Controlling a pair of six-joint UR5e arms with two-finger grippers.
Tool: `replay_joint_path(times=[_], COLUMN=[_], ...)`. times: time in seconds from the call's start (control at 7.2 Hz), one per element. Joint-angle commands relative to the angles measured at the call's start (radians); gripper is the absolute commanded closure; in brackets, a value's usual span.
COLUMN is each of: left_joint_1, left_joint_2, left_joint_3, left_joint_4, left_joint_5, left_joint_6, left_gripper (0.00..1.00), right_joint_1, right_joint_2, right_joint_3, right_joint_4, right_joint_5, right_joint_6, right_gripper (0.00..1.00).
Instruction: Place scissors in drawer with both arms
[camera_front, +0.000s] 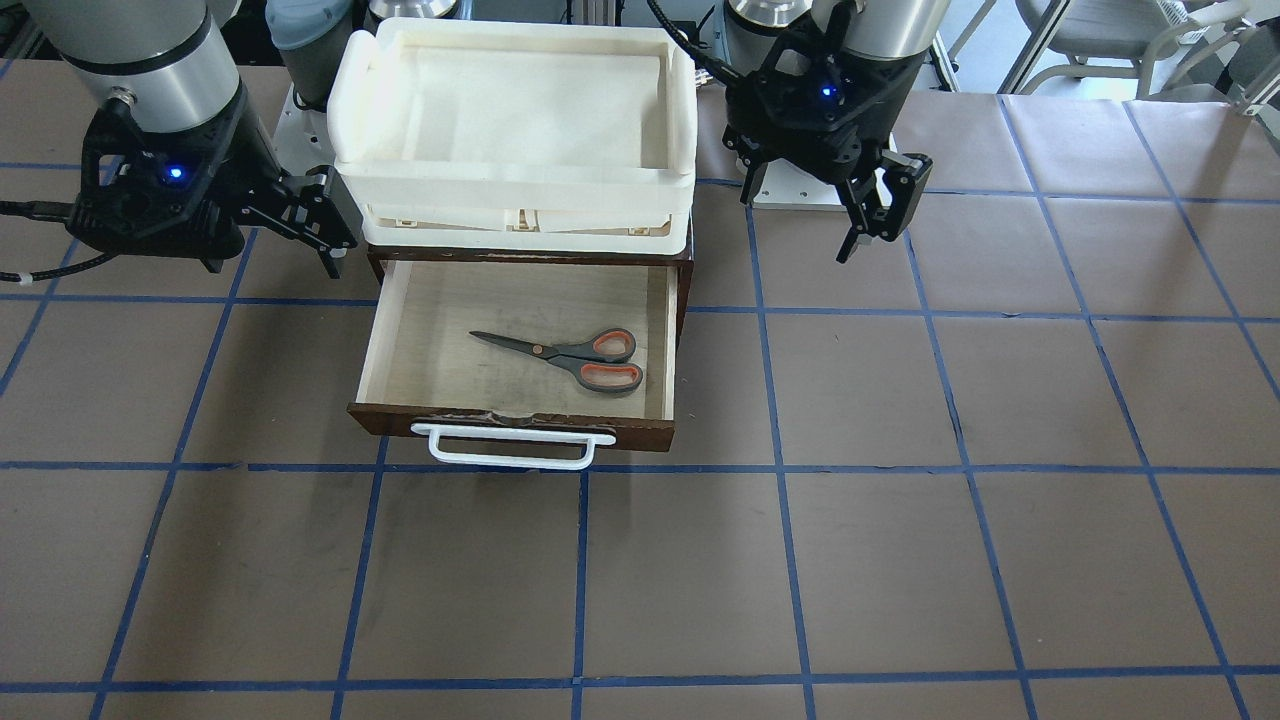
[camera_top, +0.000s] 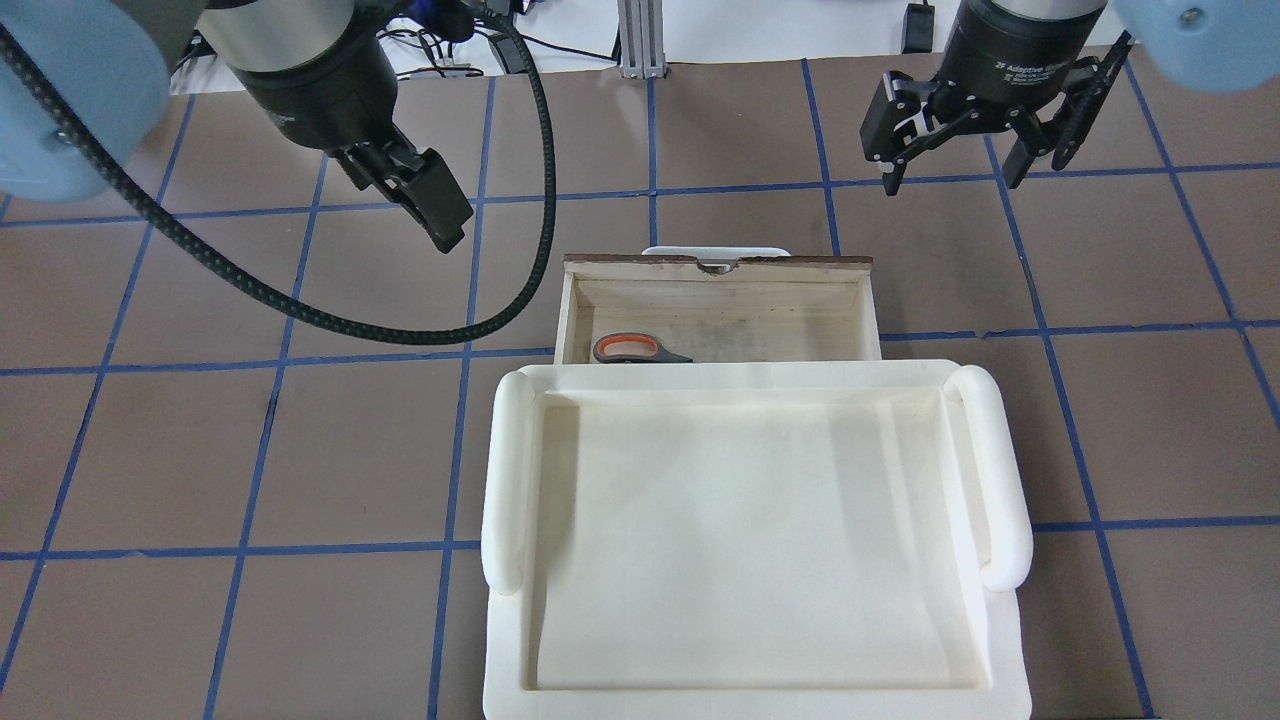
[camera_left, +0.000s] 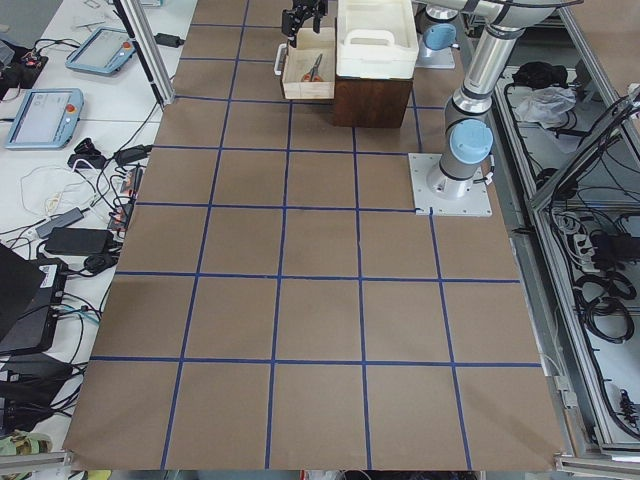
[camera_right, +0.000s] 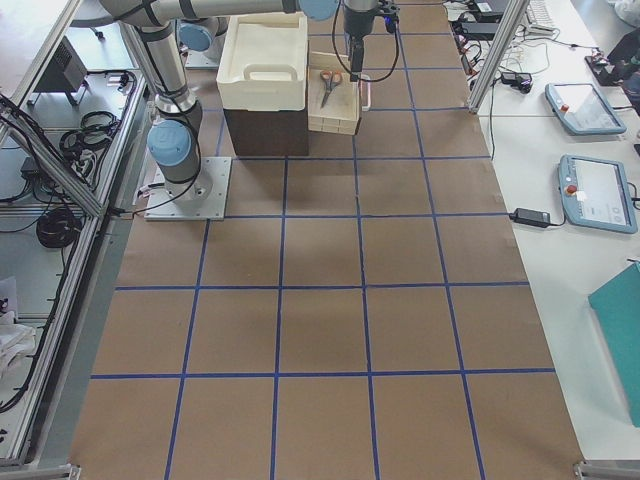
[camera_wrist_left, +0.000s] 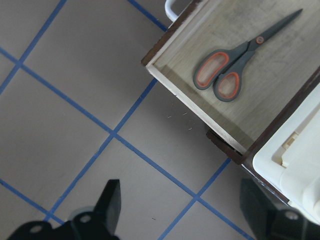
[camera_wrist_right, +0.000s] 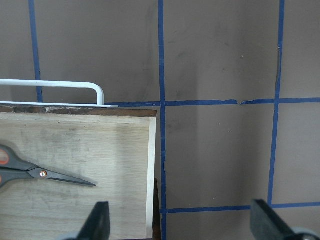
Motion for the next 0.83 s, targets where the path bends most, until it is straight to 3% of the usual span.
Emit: replay_joint_path(times=[0.0,0.28,0.42,0.69], left_joint_1=[0.027,0.073,0.092,0.098], left_joint_2=[0.021,0.029,0.034,0.058], left_joint_3=[-0.007,-0.032,-0.046,-0.058], left_joint_4=[0.014,0.016,0.014,0.017], left_joint_5=[0.032,0.006,-0.067,-0.062], left_joint_6=[-0.276,-0.392,-0.451,-0.439], left_gripper=[0.0,0.05,0.05,0.06], right_joint_1=[0.0,0.0,0.0,0.0], right_joint_2=[-0.001,-0.001,-0.001,-0.007], right_joint_3=[0.007,0.01,0.01,0.01], right_joint_4=[-0.001,-0.002,-0.016,-0.018], right_joint_5=[0.002,0.001,0.001,0.005], right_joint_6=[0.002,0.0,0.004,0.005], right_gripper=[0.0,0.0,0.0,0.0])
